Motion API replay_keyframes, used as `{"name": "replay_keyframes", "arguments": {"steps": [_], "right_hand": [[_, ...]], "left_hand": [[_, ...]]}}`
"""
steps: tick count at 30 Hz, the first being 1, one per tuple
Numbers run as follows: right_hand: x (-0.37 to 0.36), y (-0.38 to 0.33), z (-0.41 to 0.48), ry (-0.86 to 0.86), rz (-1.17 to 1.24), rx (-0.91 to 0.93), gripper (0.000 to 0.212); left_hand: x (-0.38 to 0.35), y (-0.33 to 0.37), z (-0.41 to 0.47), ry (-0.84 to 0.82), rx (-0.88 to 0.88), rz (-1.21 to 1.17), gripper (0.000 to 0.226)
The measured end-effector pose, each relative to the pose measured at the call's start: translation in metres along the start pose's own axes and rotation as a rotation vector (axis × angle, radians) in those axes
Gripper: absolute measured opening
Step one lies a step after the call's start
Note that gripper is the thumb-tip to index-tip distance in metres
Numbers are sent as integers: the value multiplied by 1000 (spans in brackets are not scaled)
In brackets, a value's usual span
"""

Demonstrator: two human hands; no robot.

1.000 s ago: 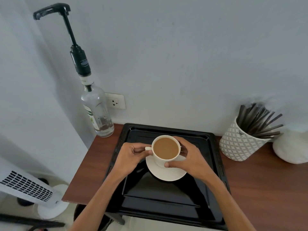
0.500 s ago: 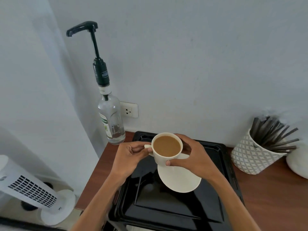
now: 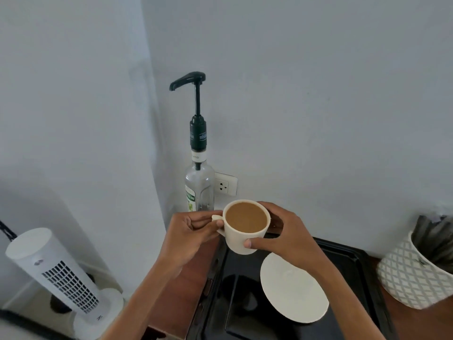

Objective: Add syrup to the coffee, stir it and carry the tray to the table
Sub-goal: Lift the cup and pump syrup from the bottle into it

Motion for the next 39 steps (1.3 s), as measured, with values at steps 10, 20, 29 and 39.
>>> {"name": "replay_keyframes", "arguments": {"steps": [10,20,29,39], "right_hand": [[-27,-44,31,-27,-10,89,69],[-53,-86,63,-43,-6,88,74],[-55,-117,87,-238,-108,95,74],[6,-222,176,145,-379,251,35]], "left_hand": [[37,43,13,87,-65,48,25],[72,81,33,154,-140,74,17],[89,108,46,150,-148,-25,22],[120,135,67,117,-111,-51,28]]}}
Point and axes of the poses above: each hand's wrist, its own z-axis towards the middle knuckle, its own x-axis out of the back of the hand, y = z × x, the point moved 3 cm from there along z, towards the middle knuckle, and after that the axes turned 13 degrees about y, right-handed, at the moved point
